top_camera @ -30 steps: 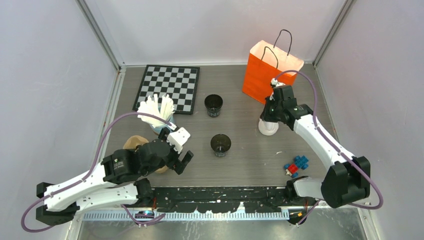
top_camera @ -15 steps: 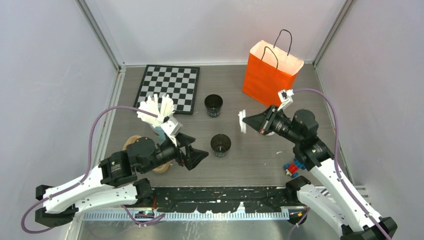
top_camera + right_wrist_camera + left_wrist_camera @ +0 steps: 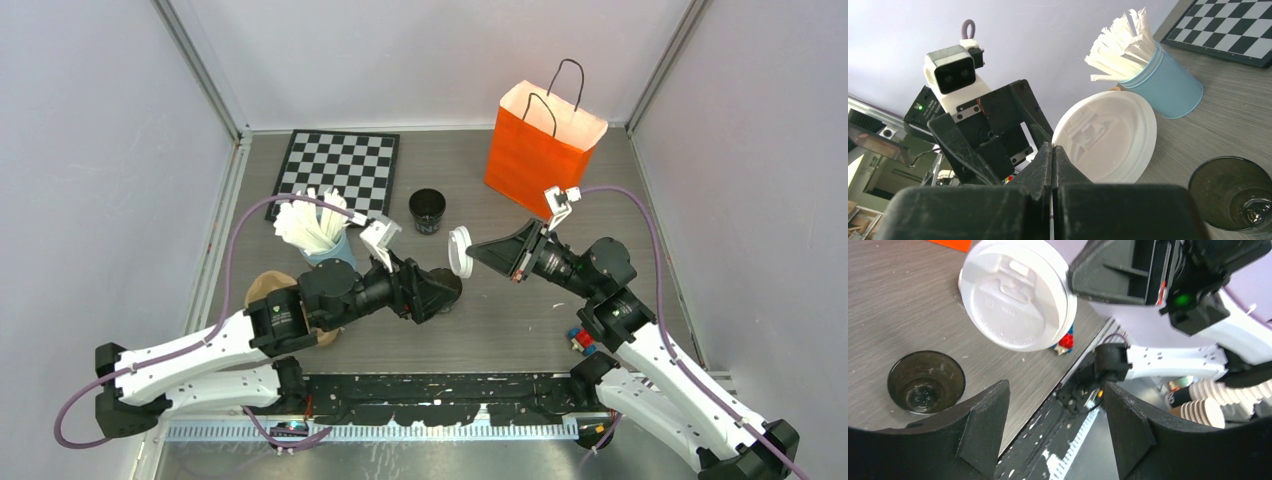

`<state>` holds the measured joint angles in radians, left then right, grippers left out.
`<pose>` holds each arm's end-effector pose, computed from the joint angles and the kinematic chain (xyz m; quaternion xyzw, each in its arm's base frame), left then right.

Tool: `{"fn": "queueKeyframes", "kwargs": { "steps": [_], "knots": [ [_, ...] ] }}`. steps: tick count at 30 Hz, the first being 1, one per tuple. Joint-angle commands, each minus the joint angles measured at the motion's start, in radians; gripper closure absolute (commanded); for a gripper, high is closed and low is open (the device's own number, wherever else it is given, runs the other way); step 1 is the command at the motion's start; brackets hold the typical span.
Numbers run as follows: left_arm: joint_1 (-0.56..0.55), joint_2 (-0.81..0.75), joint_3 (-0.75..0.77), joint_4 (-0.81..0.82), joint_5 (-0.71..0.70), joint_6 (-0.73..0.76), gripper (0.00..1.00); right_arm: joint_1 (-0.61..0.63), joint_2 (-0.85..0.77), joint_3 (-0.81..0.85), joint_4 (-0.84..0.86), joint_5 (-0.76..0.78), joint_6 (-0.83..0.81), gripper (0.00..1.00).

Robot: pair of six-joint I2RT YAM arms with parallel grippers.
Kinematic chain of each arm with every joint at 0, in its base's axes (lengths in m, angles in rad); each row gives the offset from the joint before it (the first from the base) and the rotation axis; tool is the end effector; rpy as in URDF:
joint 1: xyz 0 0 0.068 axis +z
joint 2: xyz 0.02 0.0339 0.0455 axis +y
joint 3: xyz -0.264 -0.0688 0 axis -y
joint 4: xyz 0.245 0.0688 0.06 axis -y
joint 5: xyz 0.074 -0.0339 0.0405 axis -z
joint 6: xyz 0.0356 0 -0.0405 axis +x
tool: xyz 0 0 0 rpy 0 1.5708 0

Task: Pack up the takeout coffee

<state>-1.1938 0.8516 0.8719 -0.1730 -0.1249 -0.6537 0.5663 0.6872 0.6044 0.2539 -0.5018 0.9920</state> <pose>0.0770 -0.1823 0.3604 0.1629 0.7409 -0.4899 0.4295 0.1332 0.1050 0.3384 -0.0538 0.6500 0.6345 0.4149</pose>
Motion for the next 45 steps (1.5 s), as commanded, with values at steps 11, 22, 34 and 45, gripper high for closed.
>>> {"fn": "queueKeyframes", "kwargs": {
  "steps": [11, 22, 34, 45],
  "knots": [
    [-0.002, -0.126, -0.126, 0.315, -0.266, -0.31, 0.34, 0.03, 0.005, -0.023, 0.074, -0.019, -0.057, 1.0],
    [-0.001, -0.109, -0.002, -0.017, -0.035, 0.304, 0.0, 0.034, 0.013, 0.004, 0.066, -0.03, 0.02, 1.0],
    [0.0, -0.054, 0.032, -0.028, 0.021, 0.408, 0.0, 0.042, 0.038, -0.015, 0.22, -0.118, 0.142, 1.0],
    [0.074, 0.004, 0.066, 0.037, 0.119, 0.378, 0.0, 0.051, 0.041, -0.021, 0.242, -0.13, 0.168, 1.0]
  ]
}}
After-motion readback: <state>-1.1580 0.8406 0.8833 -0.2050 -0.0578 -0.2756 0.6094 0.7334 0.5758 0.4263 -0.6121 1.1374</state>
